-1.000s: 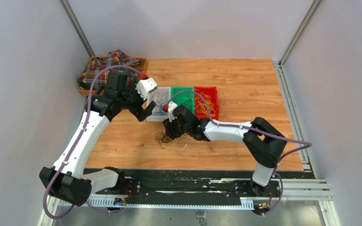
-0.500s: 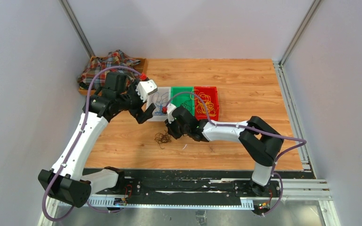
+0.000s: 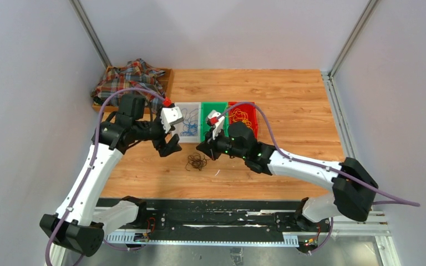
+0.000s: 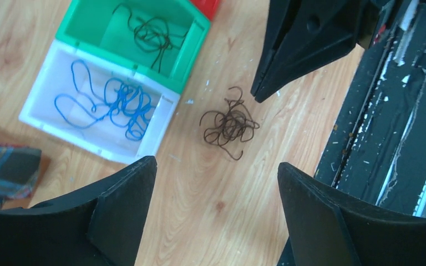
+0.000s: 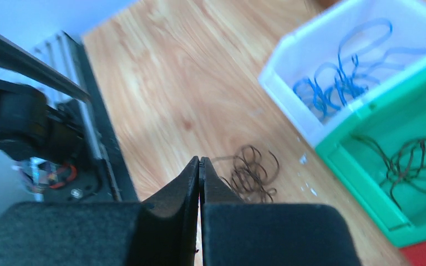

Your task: Untangle the cables

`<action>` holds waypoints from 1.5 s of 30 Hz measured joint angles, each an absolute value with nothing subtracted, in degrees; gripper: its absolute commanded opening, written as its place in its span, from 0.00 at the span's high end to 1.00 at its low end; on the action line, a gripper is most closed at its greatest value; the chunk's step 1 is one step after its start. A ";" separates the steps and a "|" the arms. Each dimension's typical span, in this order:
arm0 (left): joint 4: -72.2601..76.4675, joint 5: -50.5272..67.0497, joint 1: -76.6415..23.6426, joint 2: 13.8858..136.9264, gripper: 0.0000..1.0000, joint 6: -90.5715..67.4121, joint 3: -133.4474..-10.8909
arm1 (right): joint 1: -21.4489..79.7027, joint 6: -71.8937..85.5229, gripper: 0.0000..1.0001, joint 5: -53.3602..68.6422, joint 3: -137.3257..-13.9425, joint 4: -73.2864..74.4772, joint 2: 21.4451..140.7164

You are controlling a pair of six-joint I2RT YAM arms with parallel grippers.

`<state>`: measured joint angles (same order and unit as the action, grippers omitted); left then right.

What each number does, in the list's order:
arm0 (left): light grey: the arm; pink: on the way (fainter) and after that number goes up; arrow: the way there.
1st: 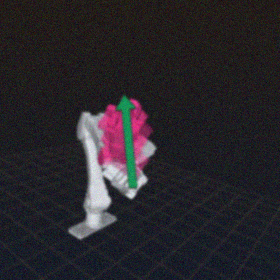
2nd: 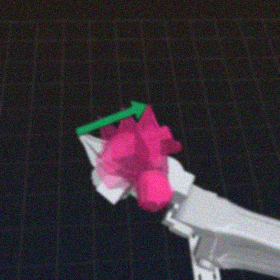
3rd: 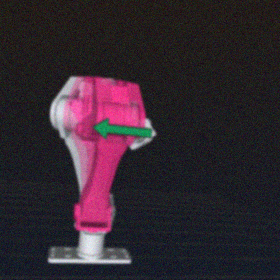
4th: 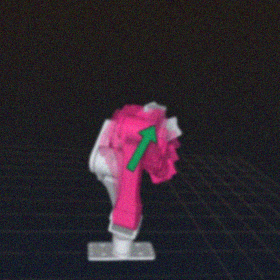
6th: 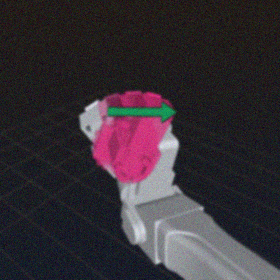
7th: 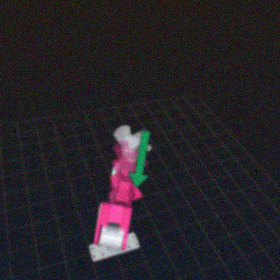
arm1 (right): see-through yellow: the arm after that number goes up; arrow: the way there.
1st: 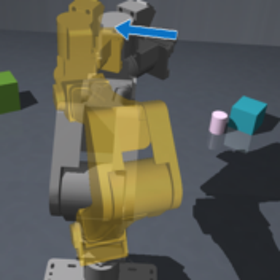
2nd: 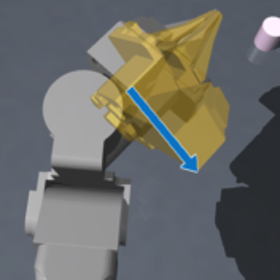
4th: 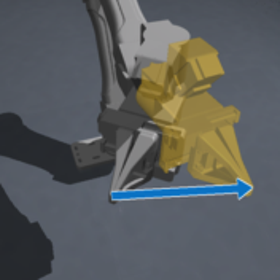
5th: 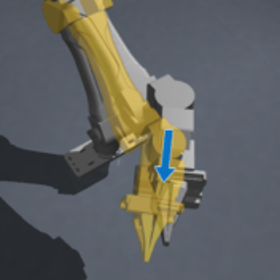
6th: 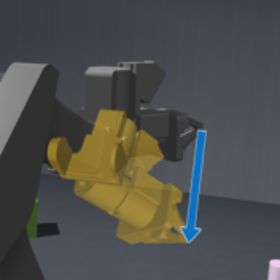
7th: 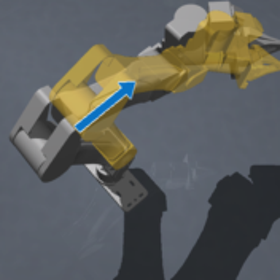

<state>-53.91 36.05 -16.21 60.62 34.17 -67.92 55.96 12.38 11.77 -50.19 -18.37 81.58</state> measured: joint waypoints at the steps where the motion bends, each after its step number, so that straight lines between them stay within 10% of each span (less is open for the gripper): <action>1: -54.13 37.28 -16.21 60.07 0.17 35.09 -67.83 | 55.96 12.78 0.99 12.62 -50.15 -19.09 80.27; 3: -54.19 39.27 -16.47 58.70 0.18 37.39 -67.70 | 55.99 13.58 0.98 13.98 -50.17 -20.43 78.32; 8: -54.26 39.59 -18.09 55.46 0.13 42.15 -64.62 | 55.99 13.61 0.59 12.27 -50.17 -19.38 77.43; 16: -54.54 36.56 -18.13 56.51 0.04 43.77 -58.52 | 55.99 12.38 0.50 4.27 -52.82 -11.11 91.46; 28: -54.46 33.82 -18.13 56.25 0.08 45.36 -58.19 | 55.99 11.86 0.99 1.21 -60.01 -6.09 103.00; 45: -49.54 36.80 -18.13 55.72 0.10 36.42 -54.78 | 55.92 20.43 0.99 6.35 -51.29 -18.26 76.53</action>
<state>-49.54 36.80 -18.13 55.72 36.42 -54.78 55.92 20.43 6.35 -51.29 -18.26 76.53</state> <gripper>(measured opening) 0.903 0.013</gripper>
